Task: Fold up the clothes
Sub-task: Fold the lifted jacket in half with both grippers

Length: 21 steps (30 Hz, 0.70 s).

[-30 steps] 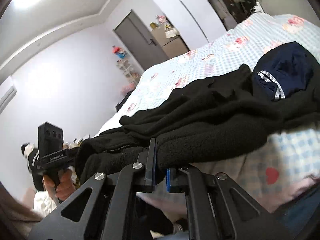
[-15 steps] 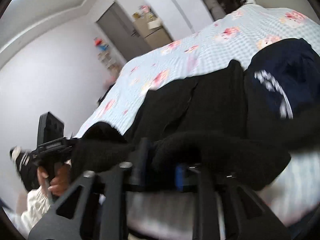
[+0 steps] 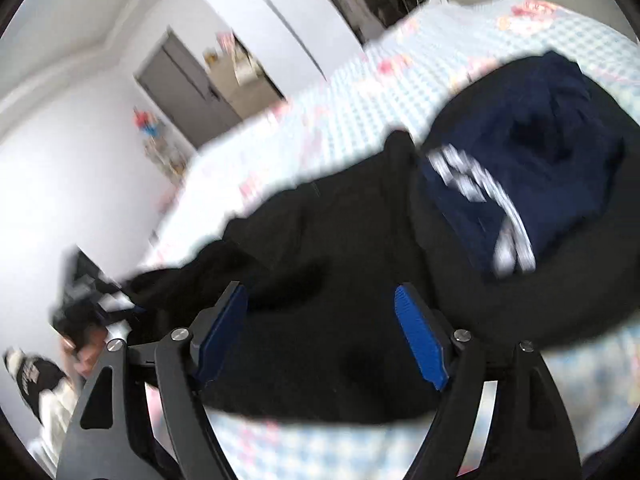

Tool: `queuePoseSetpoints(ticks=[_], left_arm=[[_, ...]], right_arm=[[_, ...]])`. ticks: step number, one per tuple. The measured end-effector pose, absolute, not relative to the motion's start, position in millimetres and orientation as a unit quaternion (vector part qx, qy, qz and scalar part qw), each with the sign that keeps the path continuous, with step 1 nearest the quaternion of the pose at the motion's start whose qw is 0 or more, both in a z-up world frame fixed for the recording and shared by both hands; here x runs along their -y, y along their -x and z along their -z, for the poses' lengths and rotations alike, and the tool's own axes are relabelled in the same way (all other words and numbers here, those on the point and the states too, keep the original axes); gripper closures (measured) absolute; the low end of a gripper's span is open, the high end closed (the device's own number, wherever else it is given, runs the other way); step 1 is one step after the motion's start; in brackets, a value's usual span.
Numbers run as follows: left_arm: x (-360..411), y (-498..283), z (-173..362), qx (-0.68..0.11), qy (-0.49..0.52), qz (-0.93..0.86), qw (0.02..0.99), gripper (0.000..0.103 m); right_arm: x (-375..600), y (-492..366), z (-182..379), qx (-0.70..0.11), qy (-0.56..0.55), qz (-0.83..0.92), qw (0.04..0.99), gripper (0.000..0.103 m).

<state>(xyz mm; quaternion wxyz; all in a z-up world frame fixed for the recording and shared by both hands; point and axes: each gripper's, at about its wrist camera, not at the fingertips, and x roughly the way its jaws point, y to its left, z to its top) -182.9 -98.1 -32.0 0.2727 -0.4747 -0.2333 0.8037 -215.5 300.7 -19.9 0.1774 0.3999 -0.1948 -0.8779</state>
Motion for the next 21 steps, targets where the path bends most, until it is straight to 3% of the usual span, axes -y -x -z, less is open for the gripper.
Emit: queuePoseSetpoints(ticks=[3, 8, 10, 14, 18, 20, 21], left_arm=[[94.4, 169.7, 35.5, 0.203, 0.474, -0.81, 0.281, 0.047], [173.1, 157.6, 53.1, 0.342, 0.461, -0.785, 0.232, 0.046], [204.3, 136.1, 48.7, 0.365, 0.426, -0.8, 0.21, 0.033], [201.1, 85.3, 60.0, 0.317, 0.431, -0.824, 0.185, 0.024], [166.5, 65.4, 100.5, 0.273, 0.475, -0.814, 0.196, 0.019], [155.1, 75.8, 120.5, 0.25, 0.496, -0.815, 0.165, 0.019], [151.7, 84.1, 131.1, 0.254, 0.506, -0.81, 0.152, 0.02]], right_arm=[[-306.6, 215.8, 65.0, 0.139, -0.466, 0.863, 0.14, 0.026], [-332.0, 213.8, 96.0, 0.187, -0.49, 0.843, 0.119, 0.025], [-334.0, 209.1, 85.9, 0.173, -0.476, 0.855, 0.116, 0.025], [-340.7, 193.2, 64.8, 0.171, -0.444, 0.871, 0.124, 0.019], [-336.4, 205.1, 87.7, 0.213, -0.481, 0.829, 0.189, 0.016], [-329.8, 209.1, 102.1, 0.215, -0.494, 0.815, 0.214, 0.006], [-332.8, 207.9, 108.8, 0.213, -0.489, 0.818, 0.213, 0.006]])
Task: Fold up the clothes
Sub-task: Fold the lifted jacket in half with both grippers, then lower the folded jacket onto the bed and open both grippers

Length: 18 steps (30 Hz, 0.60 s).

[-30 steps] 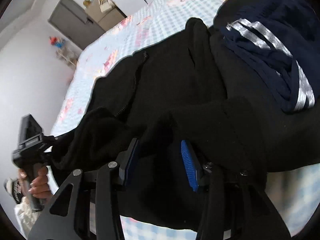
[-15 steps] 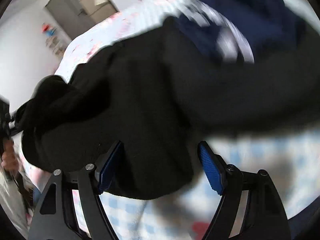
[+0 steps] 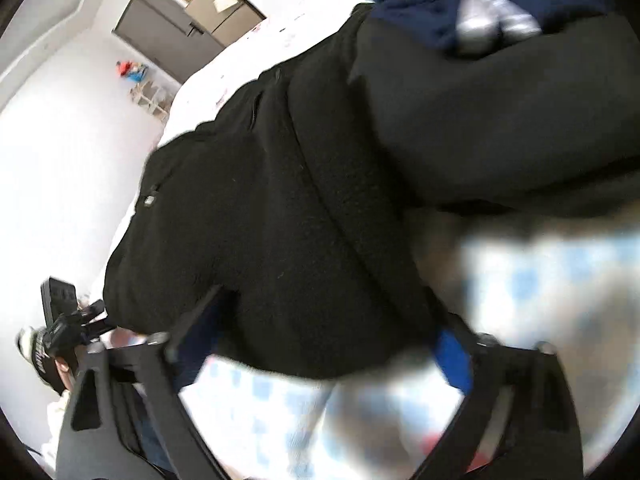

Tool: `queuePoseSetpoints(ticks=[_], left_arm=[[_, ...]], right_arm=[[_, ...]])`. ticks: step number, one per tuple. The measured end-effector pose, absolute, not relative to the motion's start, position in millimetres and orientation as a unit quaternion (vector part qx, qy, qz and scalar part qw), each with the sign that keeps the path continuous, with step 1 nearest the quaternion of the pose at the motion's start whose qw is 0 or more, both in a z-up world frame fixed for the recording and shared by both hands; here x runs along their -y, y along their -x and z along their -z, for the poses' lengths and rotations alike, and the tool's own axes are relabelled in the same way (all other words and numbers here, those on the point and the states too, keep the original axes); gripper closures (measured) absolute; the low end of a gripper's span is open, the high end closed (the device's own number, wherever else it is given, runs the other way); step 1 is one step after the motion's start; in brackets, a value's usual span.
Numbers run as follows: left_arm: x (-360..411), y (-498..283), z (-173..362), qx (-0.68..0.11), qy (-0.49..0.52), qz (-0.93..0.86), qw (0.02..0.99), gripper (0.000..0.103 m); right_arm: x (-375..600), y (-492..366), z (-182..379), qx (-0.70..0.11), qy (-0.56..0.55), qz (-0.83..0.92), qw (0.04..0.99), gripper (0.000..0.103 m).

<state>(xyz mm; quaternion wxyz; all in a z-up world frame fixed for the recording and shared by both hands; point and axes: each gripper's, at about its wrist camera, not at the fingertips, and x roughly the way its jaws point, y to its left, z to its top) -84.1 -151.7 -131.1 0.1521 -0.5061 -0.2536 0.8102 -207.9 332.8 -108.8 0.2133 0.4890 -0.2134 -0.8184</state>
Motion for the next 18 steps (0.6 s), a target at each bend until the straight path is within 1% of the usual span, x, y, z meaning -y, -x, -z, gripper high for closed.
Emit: queuePoseSetpoints(ticks=[1, 2, 3, 4, 5, 7, 8, 10, 12, 15, 16, 17, 18], left_arm=[[148.4, 92.3, 141.7, 0.257, 0.516, -0.805, 0.139, 0.033], [147.3, 96.2, 140.6, 0.265, 0.511, -0.807, 0.133, 0.042], [146.6, 99.3, 137.5, 0.274, 0.503, -0.81, 0.129, 0.054], [144.7, 98.5, 128.6, 0.266, 0.496, -0.817, 0.125, 0.066], [142.4, 96.9, 118.7, 0.255, 0.489, -0.826, 0.12, 0.068], [141.3, 87.9, 98.4, 0.25, 0.479, -0.832, 0.125, 0.072], [142.8, 80.6, 87.9, 0.259, 0.47, -0.833, 0.137, 0.073], [143.7, 59.4, 61.7, 0.262, 0.449, -0.839, 0.161, 0.073], [143.9, 31.4, 37.7, 0.249, 0.435, -0.849, 0.165, 0.073], [149.2, 11.5, 54.4, 0.262, 0.482, -0.821, 0.16, 0.07], [151.0, 5.2, 60.8, 0.266, 0.498, -0.81, 0.159, 0.067], [150.6, 5.2, 80.1, 0.257, 0.529, -0.795, 0.148, 0.066], [151.8, 5.6, 95.8, 0.252, 0.557, -0.78, 0.133, 0.062]], right_arm=[[-335.8, 206.8, 115.6, 0.212, -0.484, 0.822, 0.212, 0.013], [-337.7, 205.6, 117.5, 0.215, -0.479, 0.825, 0.21, 0.03], [-338.1, 204.6, 113.1, 0.222, -0.474, 0.827, 0.204, 0.036], [-337.9, 201.7, 106.8, 0.221, -0.468, 0.832, 0.202, 0.047], [-336.9, 196.4, 98.0, 0.208, -0.459, 0.839, 0.205, 0.057], [-340.7, 181.7, 80.0, 0.199, -0.447, 0.845, 0.216, 0.062], [-343.7, 173.5, 70.9, 0.197, -0.443, 0.846, 0.223, 0.064], [-351.7, 153.8, 54.0, 0.209, -0.434, 0.842, 0.243, 0.064], [-362.8, 125.6, 39.4, 0.218, -0.426, 0.837, 0.265, 0.064], [-387.2, 88.3, 44.1, 0.243, -0.453, 0.818, 0.259, 0.059], [-393.2, 83.2, 54.4, 0.251, -0.472, 0.808, 0.249, 0.056], [-399.0, 81.4, 66.4, 0.256, -0.49, 0.798, 0.238, 0.055], [-404.8, 81.5, 79.6, 0.261, -0.51, 0.788, 0.226, 0.054]])
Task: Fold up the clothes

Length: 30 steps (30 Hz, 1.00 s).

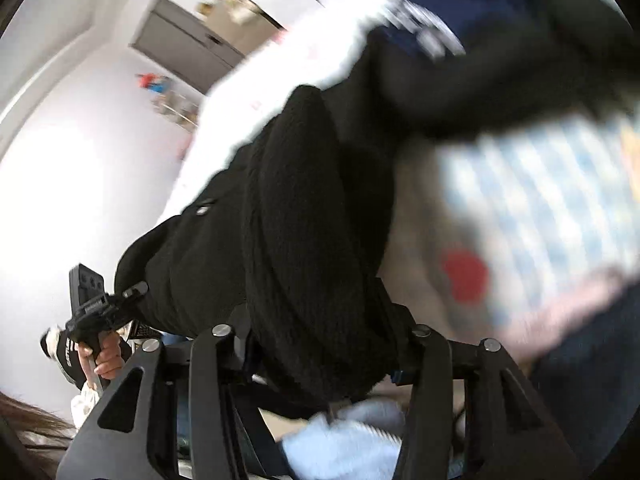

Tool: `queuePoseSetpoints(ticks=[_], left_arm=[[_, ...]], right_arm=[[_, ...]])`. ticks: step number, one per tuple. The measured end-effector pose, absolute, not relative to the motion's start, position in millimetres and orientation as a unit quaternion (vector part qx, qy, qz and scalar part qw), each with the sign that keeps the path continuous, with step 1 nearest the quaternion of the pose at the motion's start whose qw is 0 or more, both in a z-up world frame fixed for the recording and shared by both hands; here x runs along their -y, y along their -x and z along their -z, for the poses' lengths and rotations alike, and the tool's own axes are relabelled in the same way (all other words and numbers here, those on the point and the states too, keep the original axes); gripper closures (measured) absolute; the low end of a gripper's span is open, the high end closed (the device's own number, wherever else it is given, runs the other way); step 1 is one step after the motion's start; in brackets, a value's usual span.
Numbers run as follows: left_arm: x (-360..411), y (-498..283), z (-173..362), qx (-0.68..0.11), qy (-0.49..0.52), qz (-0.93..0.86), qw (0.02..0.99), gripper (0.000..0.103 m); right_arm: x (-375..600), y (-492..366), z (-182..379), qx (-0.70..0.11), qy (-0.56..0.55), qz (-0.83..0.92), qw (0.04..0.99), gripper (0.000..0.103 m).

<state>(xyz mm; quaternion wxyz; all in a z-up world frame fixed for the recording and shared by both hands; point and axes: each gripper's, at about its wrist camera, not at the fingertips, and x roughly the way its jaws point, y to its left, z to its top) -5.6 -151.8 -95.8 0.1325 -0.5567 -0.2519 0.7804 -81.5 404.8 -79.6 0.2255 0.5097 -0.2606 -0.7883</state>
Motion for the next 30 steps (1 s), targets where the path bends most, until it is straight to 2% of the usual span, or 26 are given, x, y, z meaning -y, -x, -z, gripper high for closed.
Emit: queuePoseSetpoints(ticks=[4, 7, 12, 17, 18, 20, 22, 24, 30], left_arm=[[172.8, -10.0, 102.8, 0.299, 0.553, -0.765, 0.141, 0.052], [198.4, -25.0, 82.6, 0.314, 0.498, -0.794, 0.148, 0.044], [236.4, 7.7, 83.7, 0.338, 0.47, -0.806, 0.124, 0.044], [227.4, 83.4, 117.8, 0.283, 0.521, -0.796, 0.122, 0.044], [223.5, 94.8, 126.7, 0.275, 0.535, -0.789, 0.128, 0.046], [216.0, 114.2, 146.2, 0.26, 0.569, -0.768, 0.136, 0.068], [211.3, 113.5, 154.9, 0.243, 0.585, -0.763, 0.131, 0.085], [211.0, 106.7, 148.0, 0.224, 0.581, -0.773, 0.124, 0.092], [223.4, 88.4, 123.5, 0.155, 0.578, -0.798, 0.069, 0.095]], right_arm=[[-424.3, 82.2, 98.2, 0.301, -0.53, 0.761, 0.224, 0.05], [-439.6, 73.5, 71.3, 0.262, -0.508, 0.794, 0.207, 0.049], [-445.3, 81.9, 16.9, 0.222, -0.45, 0.846, 0.178, 0.047], [-367.2, 141.6, -5.1, 0.154, -0.448, 0.858, 0.198, 0.046], [-353.9, 151.9, -4.6, 0.146, -0.454, 0.854, 0.21, 0.046], [-329.7, 171.0, -2.9, 0.13, -0.464, 0.845, 0.231, 0.046], [-314.7, 186.6, 4.6, 0.123, -0.48, 0.837, 0.234, 0.046], [-303.4, 197.1, 15.9, 0.129, -0.495, 0.826, 0.238, 0.046], [-278.1, 226.4, 70.8, 0.094, -0.553, 0.802, 0.206, 0.048]])
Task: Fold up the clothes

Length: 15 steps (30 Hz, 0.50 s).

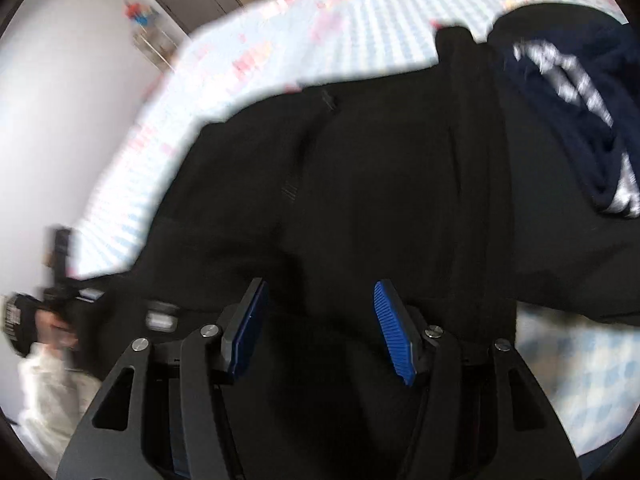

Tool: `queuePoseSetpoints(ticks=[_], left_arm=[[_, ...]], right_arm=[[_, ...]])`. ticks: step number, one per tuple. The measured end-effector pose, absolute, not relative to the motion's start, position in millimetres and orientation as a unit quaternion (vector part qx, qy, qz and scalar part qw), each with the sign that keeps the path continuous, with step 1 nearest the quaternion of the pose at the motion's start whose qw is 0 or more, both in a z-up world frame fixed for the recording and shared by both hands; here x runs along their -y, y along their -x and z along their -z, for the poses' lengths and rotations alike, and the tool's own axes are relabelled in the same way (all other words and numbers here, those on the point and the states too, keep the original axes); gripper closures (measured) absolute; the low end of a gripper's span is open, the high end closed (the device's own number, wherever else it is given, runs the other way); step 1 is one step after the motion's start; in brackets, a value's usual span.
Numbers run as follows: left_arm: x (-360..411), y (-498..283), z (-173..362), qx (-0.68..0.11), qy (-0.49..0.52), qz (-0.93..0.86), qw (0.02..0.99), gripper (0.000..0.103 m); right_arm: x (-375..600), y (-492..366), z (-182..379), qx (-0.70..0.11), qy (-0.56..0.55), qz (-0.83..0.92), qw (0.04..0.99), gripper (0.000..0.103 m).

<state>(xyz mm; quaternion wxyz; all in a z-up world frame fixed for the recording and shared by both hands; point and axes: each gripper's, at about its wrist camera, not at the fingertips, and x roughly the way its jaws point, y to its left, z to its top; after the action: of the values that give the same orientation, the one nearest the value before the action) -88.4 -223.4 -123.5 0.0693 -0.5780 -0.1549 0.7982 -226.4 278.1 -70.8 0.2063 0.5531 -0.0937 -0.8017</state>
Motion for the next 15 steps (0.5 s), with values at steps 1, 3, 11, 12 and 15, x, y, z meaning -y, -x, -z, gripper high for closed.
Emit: queuePoseSetpoints(ticks=[1, 3, 11, 12, 15], left_arm=[[226.8, 86.6, 119.9, 0.163, 0.574, -0.799, 0.077, 0.093], [239.4, 82.7, 110.8, 0.183, 0.56, -0.803, 0.094, 0.091], [216.9, 181.6, 95.8, 0.173, 0.52, -0.827, 0.129, 0.049], [197.1, 199.4, 98.0, 0.168, 0.525, -0.825, 0.124, 0.049], [158.6, 267.4, 109.0, 0.141, 0.54, -0.822, 0.113, 0.049]], right_arm=[[-275.5, 229.6, 78.5, 0.084, -0.566, 0.797, 0.195, 0.051], [-275.4, 235.6, 74.7, 0.097, -0.568, 0.792, 0.204, 0.051], [-227.0, 328.2, 64.6, 0.094, -0.564, 0.78, 0.252, 0.026], [-218.5, 338.4, 74.6, 0.089, -0.575, 0.774, 0.251, 0.027], [-192.1, 361.8, 103.7, 0.069, -0.596, 0.762, 0.245, 0.029]])
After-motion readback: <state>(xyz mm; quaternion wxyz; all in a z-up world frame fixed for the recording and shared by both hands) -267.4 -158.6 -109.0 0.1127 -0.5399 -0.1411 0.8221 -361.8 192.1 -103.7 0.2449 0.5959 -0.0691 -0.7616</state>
